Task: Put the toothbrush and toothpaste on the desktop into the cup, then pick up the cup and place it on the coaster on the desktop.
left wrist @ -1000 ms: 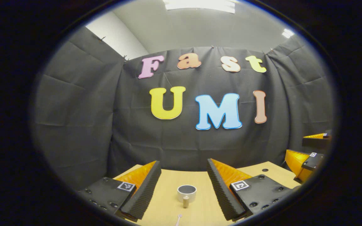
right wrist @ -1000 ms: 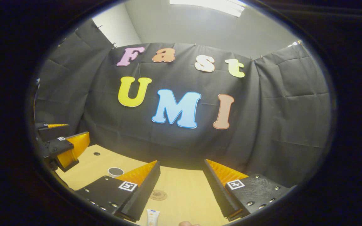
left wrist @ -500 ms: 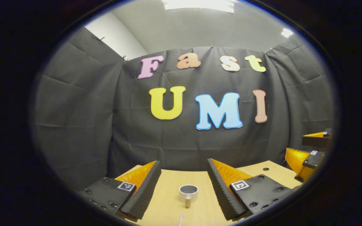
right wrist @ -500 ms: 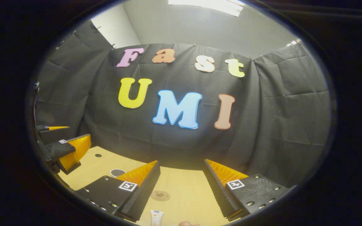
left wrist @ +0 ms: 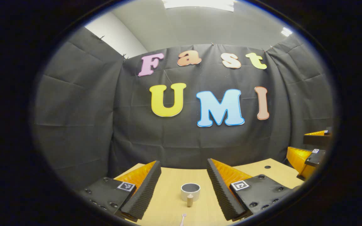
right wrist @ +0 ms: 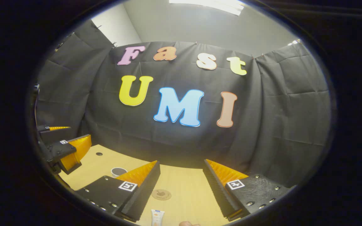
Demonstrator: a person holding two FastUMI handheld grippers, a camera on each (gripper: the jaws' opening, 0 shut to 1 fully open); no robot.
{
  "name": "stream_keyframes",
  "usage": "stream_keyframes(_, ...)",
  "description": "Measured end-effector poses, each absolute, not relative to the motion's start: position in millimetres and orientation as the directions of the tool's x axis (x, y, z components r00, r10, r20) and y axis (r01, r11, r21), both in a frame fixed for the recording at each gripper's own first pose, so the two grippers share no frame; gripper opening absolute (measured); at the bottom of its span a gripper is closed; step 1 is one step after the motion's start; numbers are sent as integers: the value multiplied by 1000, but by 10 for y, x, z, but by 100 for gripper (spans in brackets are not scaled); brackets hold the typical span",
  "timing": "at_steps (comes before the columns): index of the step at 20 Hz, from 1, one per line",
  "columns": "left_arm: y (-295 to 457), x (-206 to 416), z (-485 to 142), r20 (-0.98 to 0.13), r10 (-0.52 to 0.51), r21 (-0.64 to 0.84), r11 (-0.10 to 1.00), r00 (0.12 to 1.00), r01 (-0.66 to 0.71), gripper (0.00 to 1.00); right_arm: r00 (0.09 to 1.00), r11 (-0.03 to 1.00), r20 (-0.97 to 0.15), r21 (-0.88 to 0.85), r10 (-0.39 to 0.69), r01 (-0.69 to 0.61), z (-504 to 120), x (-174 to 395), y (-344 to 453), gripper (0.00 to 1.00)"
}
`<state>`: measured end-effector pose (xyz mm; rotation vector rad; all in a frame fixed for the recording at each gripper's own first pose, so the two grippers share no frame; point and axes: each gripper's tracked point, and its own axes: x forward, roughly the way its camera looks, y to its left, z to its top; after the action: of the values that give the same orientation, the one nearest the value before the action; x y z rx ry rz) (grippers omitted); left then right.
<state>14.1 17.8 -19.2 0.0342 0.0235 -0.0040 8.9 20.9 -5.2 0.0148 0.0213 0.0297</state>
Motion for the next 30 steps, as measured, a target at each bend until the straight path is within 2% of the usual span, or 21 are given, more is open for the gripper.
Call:
stream_keyframes(3,238,187,-275,-44,0,55,998,999,3,94,998,999,-46,20,50,-49,-122,146,259,88)
stream_keyframes(4,258,212,-318,-53,3,62,998,999,1,89,997,998,-54,21,56,-55,-164,159,279,88)
stream_keyframes(5,266,234,-371,-66,0,68,998,998,4,94,996,998,-66,23,66,-64,-194,175,310,88)
stream_keyframes(10,274,301,-651,-127,-11,77,997,992,21,94,984,992,-123,46,125,-120,-402,239,501,88)
stream_keyframes(11,280,327,-701,-141,-15,74,997,990,25,89,980,990,-143,55,138,-132,-454,250,548,88)
stream_keyframes(12,279,356,-756,-159,-16,73,997,987,28,89,975,988,-164,64,153,-144,-527,265,590,88)
stream_keyframes(13,299,377,-821,-176,-17,76,997,984,31,94,970,986,-183,71,163,-152,-579,274,624,88)
stream_keyframes(15,310,415,-979,-209,-20,79,996,978,37,95,959,983,-221,84,178,-163,-698,282,686,88)
stream_keyframes(17,323,455,-1112,-242,-26,76,996,970,45,95,948,981,-257,94,188,-169,-824,296,729,88)
stream_keyframes(18,323,477,-1178,-259,-29,71,996,966,49,90,943,981,-272,98,191,-170,-877,301,746,88)
stream_keyframes(19,324,491,-1248,-275,-32,66,996,961,53,90,938,980,-287,101,191,-169,-923,313,752,88)
stream_keyframes(22,302,492,-1423,-317,-42,56,996,947,63,100,926,981,-327,103,187,-162,-1072,329,764,88)
stream_keyframes(23,311,504,-1492,-333,-39,54,997,942,60,95,921,982,-343,102,186,-160,-1125,331,767,88)
stream_keyframes(30,298,506,-1899,-434,-55,44,996,899,82,95,867,981,-459,116,193,-157,-1507,301,816,88)
